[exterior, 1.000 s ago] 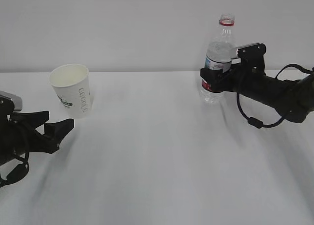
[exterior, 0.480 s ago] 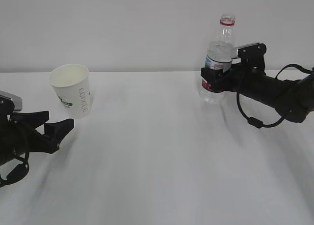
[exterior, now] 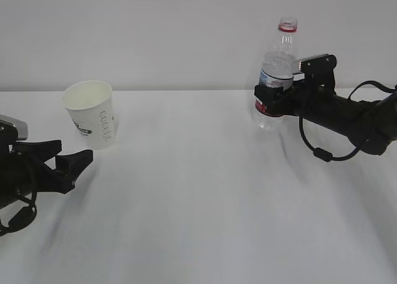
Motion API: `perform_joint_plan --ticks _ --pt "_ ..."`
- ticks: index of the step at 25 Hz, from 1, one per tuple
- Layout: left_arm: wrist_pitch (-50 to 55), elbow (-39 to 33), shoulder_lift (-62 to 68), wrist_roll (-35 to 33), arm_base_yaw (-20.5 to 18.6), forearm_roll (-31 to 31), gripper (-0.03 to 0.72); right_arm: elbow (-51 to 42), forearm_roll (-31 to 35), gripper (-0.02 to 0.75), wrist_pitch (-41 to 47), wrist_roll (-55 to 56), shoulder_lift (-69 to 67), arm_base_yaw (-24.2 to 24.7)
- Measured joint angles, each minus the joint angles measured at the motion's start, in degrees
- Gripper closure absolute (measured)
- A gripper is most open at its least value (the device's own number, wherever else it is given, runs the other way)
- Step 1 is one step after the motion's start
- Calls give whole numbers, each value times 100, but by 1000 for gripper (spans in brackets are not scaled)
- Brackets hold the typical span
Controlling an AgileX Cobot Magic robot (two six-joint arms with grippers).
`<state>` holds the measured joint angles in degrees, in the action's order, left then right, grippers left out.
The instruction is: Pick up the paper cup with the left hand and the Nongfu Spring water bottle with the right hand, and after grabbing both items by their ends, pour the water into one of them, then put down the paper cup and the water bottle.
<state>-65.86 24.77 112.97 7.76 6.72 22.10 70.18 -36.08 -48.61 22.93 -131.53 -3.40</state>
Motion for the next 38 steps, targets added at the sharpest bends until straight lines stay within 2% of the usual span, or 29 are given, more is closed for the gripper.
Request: perform_joint_plan --ticks 21,38 --pt "0 0 0 0 0 -136 111 9 -24 274 22 0 0 0" --pt "0 0 0 0 0 -138 111 -82 -375 276 1308 0 617 0"
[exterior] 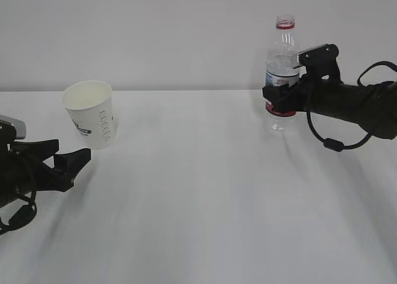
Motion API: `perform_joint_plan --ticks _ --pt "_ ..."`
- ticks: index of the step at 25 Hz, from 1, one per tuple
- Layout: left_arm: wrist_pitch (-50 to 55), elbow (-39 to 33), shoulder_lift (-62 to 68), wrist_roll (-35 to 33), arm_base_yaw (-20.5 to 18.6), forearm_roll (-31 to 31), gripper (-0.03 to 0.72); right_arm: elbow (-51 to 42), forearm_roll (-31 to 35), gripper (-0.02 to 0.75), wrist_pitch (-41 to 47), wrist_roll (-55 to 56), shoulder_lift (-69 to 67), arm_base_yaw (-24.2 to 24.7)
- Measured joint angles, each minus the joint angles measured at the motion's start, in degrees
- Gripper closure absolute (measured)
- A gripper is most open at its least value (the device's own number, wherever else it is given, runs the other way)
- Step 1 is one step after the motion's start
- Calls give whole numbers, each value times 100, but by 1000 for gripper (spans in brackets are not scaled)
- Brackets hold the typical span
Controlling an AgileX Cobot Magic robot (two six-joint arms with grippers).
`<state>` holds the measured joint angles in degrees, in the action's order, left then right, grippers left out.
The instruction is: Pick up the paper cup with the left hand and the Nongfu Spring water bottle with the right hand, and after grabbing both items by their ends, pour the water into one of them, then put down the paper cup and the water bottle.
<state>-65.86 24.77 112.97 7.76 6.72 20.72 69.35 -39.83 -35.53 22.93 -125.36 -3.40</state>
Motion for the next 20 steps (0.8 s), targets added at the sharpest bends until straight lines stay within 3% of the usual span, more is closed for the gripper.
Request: perform_joint_plan --ticks 7,20 --pt "0 0 0 0 0 0 111 -372 99 277 42 0 185 0" --pt "0 0 0 0 0 10 111 -1435 1271 277 -315 -607 799 0"
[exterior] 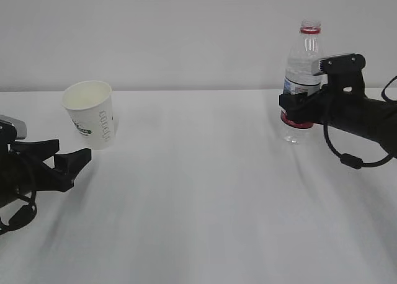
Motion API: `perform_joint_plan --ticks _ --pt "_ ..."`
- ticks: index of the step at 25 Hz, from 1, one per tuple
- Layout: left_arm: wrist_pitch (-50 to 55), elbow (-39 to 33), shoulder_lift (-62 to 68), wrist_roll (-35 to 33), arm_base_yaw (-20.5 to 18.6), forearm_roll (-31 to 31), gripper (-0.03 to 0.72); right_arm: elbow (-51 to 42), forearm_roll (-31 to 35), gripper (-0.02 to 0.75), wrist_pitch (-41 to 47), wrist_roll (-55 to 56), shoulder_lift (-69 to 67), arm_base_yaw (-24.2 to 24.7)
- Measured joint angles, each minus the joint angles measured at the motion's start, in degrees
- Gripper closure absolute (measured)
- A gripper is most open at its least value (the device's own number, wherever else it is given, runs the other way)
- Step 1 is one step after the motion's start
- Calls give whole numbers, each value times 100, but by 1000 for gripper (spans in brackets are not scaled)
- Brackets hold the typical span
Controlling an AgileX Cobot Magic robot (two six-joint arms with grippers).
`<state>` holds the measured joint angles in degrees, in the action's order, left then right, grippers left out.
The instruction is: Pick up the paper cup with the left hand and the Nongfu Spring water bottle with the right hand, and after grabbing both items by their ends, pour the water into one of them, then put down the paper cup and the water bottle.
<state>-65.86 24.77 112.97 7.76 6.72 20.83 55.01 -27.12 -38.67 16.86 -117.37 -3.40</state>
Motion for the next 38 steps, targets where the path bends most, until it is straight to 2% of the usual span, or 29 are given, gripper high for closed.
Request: perform_joint_plan --ticks 17,22,28,38 --pt "0 0 0 0 0 10 111 -1734 1866 278 -769 -1030 1082 0" --pt "0 0 0 0 0 -2 111 -2179 2036 278 -783 -1114 1543 0" --pt "0 0 0 0 0 -121 111 -2745 2625 278 -812 -1432 2205 0" --pt "0 0 0 0 0 -65 111 -3370 2947 279 -812 -1748 3059 0"
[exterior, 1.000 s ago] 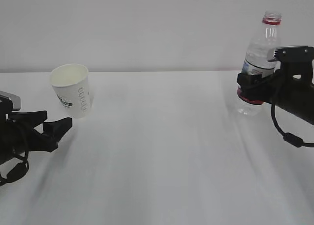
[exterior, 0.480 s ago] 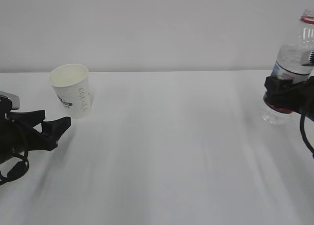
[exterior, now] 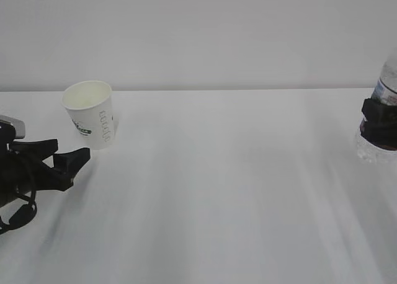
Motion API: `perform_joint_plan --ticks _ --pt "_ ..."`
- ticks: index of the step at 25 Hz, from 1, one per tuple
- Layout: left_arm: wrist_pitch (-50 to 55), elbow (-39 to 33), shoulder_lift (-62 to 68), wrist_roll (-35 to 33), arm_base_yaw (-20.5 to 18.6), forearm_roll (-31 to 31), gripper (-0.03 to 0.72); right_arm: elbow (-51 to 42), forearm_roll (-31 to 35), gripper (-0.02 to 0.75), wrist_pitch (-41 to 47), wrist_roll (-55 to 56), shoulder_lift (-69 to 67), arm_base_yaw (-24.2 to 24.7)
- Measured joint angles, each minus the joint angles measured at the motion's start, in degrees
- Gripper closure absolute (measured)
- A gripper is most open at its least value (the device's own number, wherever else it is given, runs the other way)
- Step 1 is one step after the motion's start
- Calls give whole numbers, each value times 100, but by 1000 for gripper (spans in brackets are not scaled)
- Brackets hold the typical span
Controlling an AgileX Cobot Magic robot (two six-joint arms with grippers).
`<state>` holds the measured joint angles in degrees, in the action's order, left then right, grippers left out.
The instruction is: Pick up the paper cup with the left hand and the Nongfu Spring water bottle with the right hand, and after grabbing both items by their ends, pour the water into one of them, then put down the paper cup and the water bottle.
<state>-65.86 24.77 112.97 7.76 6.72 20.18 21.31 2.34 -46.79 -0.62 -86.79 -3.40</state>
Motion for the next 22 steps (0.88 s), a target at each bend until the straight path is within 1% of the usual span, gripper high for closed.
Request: perform_joint_plan --ticks 12,19,22 --pt "0 0 0 0 0 225 111 -24 8 279 123 -9 64 0" --pt "0 0 0 0 0 213 111 -24 8 279 123 -9 64 0" --pt "0 0 0 0 0 10 90 -24 8 279 123 -9 64 0"
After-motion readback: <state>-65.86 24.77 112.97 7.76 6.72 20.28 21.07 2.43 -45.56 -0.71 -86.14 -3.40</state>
